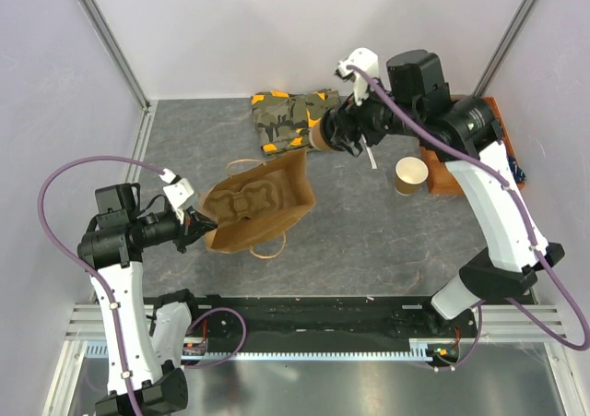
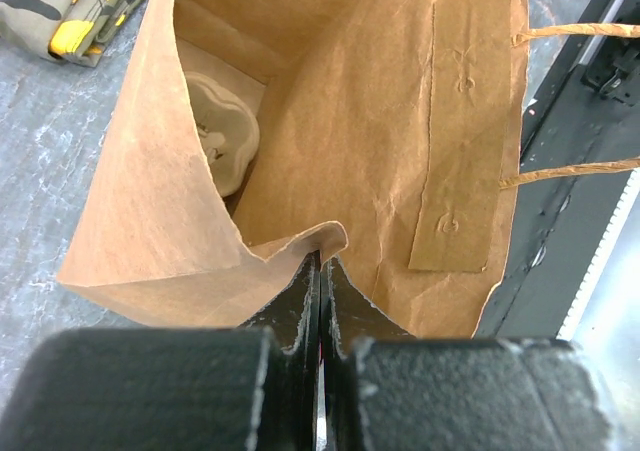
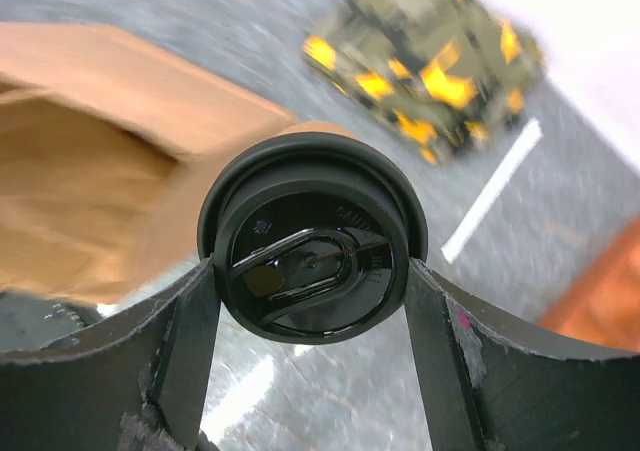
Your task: Pack the takeout coffee
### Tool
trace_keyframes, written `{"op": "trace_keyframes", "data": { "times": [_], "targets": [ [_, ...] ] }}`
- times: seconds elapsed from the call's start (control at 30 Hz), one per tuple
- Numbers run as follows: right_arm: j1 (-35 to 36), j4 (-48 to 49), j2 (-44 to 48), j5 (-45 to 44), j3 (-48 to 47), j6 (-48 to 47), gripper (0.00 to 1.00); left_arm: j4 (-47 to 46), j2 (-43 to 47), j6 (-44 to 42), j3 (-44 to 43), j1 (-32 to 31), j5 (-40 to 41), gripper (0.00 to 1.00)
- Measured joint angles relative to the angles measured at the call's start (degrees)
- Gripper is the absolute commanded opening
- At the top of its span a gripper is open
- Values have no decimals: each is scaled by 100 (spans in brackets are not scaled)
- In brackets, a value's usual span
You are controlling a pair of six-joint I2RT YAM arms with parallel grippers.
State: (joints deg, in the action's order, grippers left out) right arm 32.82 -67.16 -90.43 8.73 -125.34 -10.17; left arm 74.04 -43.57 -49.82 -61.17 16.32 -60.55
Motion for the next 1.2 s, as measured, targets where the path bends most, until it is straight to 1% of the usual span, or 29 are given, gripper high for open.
{"op": "trace_keyframes", "data": {
  "times": [0.1,0.17,0.33,0.47,0.8,0.97,1.1,1.2],
  "targets": [
    [638,-179,11,-109,-407,-98,66,-31,-48,85,-9,-7,-2,2],
    [946,-286,63,-129,-463,-179,65,-46,-66,122,-17,-7,2,2],
    [1351,-542,142,-245,-651,-369,65,-46,-68,251,-17,-39,15,2],
    [1539,-573,153,-337,-789,-479,65,-48,-90,334,-17,-52,44,2],
    [1961,-573,162,-387,-789,-640,63,-50,-111,450,-17,-72,48,2],
    [2138,-319,247,-271,-400,-767,63,-48,-111,522,-24,-74,48,2],
    [2146,-149,249,-188,-168,-905,63,-48,-111,595,-72,-81,48,2],
    [2149,208,304,-142,256,-1027,63,-50,-111,680,-96,-83,46,2]
  ]
}}
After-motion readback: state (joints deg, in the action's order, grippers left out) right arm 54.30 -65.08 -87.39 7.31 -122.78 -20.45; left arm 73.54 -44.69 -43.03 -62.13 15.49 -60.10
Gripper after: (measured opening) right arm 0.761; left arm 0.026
